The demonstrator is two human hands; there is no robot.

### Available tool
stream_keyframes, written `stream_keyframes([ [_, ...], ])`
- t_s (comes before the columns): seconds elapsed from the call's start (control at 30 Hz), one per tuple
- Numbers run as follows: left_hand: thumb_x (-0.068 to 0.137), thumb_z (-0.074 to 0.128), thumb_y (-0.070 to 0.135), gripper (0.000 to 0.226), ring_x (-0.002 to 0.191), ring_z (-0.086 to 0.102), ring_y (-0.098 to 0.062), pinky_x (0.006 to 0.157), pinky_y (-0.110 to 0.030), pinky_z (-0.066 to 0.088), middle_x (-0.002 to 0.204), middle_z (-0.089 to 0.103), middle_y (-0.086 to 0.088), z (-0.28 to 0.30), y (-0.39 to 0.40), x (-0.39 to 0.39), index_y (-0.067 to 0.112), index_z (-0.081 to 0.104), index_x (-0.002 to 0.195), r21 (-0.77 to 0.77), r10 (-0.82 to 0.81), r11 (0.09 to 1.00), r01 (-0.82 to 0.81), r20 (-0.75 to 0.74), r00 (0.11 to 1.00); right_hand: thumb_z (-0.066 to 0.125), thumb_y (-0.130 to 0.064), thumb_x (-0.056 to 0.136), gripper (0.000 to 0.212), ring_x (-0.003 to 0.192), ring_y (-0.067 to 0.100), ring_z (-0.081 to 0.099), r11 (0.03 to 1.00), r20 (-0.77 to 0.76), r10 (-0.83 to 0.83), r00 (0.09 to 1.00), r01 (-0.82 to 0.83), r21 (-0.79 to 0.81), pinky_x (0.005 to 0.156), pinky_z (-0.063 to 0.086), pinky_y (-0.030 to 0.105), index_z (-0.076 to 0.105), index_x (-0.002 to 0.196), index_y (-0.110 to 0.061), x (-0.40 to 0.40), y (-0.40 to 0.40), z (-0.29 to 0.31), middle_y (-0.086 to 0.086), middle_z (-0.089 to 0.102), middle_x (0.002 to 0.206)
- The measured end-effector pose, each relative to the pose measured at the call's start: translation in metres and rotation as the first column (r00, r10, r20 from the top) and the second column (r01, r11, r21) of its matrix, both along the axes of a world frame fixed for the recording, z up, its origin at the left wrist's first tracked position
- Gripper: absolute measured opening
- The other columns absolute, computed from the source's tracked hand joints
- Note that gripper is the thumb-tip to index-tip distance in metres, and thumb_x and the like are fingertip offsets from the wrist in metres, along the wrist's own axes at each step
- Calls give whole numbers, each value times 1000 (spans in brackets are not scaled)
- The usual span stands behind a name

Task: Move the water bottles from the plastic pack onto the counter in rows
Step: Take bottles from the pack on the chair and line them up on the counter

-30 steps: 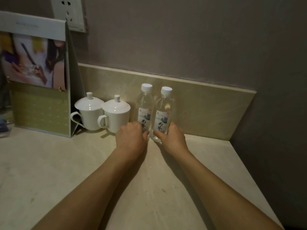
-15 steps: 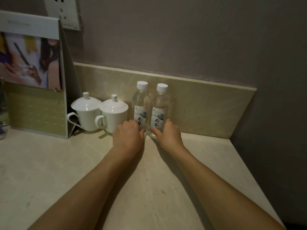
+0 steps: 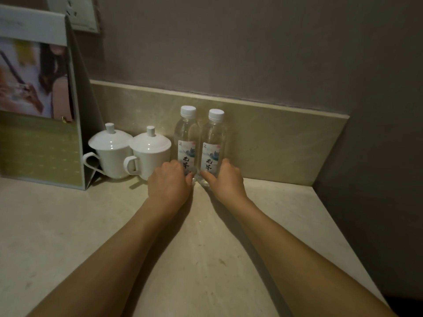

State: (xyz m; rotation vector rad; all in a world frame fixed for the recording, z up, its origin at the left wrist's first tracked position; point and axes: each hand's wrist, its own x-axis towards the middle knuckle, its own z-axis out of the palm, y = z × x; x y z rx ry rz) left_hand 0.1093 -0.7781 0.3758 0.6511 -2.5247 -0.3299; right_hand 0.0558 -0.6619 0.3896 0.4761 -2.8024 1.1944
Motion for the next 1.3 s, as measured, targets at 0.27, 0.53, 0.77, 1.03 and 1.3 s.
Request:
stream_keyframes([
  [0.27, 93, 62, 41, 32, 84, 65, -28, 63, -33, 45, 94, 70, -10, 1, -5, 1, 10, 68, 100, -22, -14, 1000, 14, -5, 1000, 66, -40, 88, 43, 107, 34, 60, 1000, -3, -20, 1000, 20, -6, 82, 52, 42, 53, 113, -8, 4, -2, 1, 15, 62, 116],
  [0.53, 94, 60, 41, 33, 81, 61, -28, 61, -33, 36, 89, 65, -10, 3, -7, 2, 10, 68, 100, -37, 12, 999, -12, 16, 1000, 64, -40, 90, 41, 109, 33, 59, 999, 1, -37, 999, 37, -3, 85, 53, 46, 52, 114, -9, 8, -10, 2, 13, 62, 117],
  [0.77, 95, 59, 41, 34, 89, 66, -32, 62, -34, 39, 95, 68, -13, 2, -11, 1, 9, 68, 101, -43, -15, 999, 17, 41, 999, 62, -39, 92, 42, 110, 36, 58, 999, -24, -31, 999, 32, 41, 78, 45, 37, 51, 114, -5, 5, -11, -2, 17, 61, 118],
  [1.03, 95, 59, 41, 34, 86, 66, -32, 69, -39, 53, 93, 68, -13, 2, -13, -2, 9, 68, 100, -9, -53, 999, 54, 61, 997, 60, -37, 93, 42, 112, 35, 56, 999, -8, -24, 1000, 25, 22, 73, 35, 29, 48, 117, -4, 3, -13, -5, 17, 57, 122],
  [1.3, 95, 61, 35, 30, 88, 67, -33, 74, -43, 58, 94, 69, -14, 3, -12, -1, 7, 68, 100, 40, -74, 997, 72, 62, 995, 55, -31, 97, 43, 117, 35, 53, 999, 21, 11, 1000, -12, 43, 78, 33, 28, 42, 124, -1, 4, -15, -3, 19, 49, 131],
])
